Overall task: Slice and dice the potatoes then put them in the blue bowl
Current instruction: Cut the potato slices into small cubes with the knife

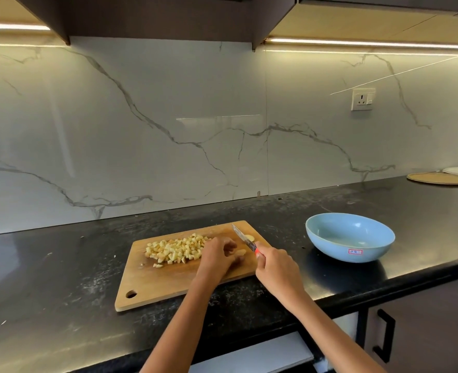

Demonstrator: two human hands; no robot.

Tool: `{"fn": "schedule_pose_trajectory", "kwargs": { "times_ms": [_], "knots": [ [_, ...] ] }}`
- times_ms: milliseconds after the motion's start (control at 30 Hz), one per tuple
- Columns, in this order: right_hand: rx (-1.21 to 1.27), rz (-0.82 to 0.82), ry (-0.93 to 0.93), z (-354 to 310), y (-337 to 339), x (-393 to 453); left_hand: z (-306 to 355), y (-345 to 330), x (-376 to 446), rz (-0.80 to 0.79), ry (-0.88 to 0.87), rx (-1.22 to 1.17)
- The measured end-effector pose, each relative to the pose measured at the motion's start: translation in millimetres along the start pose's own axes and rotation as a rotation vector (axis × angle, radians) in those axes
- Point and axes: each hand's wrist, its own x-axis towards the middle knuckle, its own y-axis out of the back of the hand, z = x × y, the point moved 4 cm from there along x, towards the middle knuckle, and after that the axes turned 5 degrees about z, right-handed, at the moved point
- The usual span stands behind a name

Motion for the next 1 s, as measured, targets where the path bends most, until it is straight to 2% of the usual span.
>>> {"fn": "schedule_pose_trajectory", "kwargs": {
  "times_ms": [233, 433, 600, 1000],
  "knots": [
    [-0.016, 0.031, 0.016, -3.5, 0.9, -4.9, 2.8, -6.3, 3.3, -0.039, -0.053, 0.08],
    [-0.023, 0.028, -0.018, -3.7, 3.5, -4.3, 2.0, 1.7, 1.9, 0.138, -0.023, 0.07],
    [-0.044, 0.022, 0.0, -6.2, 4.1, -5.7, 2.6, -4.3, 1.7, 0.041, -0.008, 0.122],
    [-0.126, -0.033, 0.026, -13.9, 3.2, -12.5, -3.0, -4.2, 0.9, 0.049, 0.081, -0.031]
  ]
}}
